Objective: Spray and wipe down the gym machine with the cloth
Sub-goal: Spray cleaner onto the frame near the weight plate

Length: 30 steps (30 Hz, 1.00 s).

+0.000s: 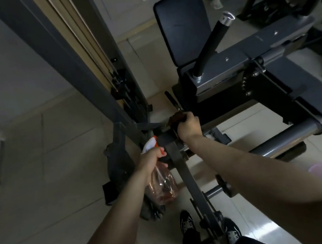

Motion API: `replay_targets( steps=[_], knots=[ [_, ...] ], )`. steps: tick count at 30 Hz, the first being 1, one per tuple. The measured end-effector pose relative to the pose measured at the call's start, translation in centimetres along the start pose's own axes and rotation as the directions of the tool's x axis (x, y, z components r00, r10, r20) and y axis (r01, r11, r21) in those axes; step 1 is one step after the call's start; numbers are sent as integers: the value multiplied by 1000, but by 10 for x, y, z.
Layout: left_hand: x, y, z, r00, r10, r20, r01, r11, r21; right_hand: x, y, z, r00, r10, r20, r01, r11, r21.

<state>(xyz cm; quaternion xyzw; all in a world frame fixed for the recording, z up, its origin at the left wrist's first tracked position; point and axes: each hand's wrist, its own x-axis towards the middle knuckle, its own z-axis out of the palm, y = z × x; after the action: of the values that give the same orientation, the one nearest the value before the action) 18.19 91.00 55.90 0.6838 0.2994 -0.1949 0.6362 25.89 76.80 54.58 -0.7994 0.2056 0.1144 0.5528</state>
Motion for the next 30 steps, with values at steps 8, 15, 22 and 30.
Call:
replay_targets(
  steps=[8,15,22,30],
  knots=[
    [89,21,-21,989,-137,60,127,980,150,43,21,29,984,157,88,-142,978,-156],
    [119,26,-27,979,-191,65,162,936,311,51,33,50,981,190,41,-181,971,-156],
    [98,10,-32,972,-168,162,86,904,419,43,41,50,985,172,-6,-172,979,-111],
    [77,-35,-19,983,-74,170,-4,909,416,23,60,46,964,264,29,-261,963,-72]
  ],
)
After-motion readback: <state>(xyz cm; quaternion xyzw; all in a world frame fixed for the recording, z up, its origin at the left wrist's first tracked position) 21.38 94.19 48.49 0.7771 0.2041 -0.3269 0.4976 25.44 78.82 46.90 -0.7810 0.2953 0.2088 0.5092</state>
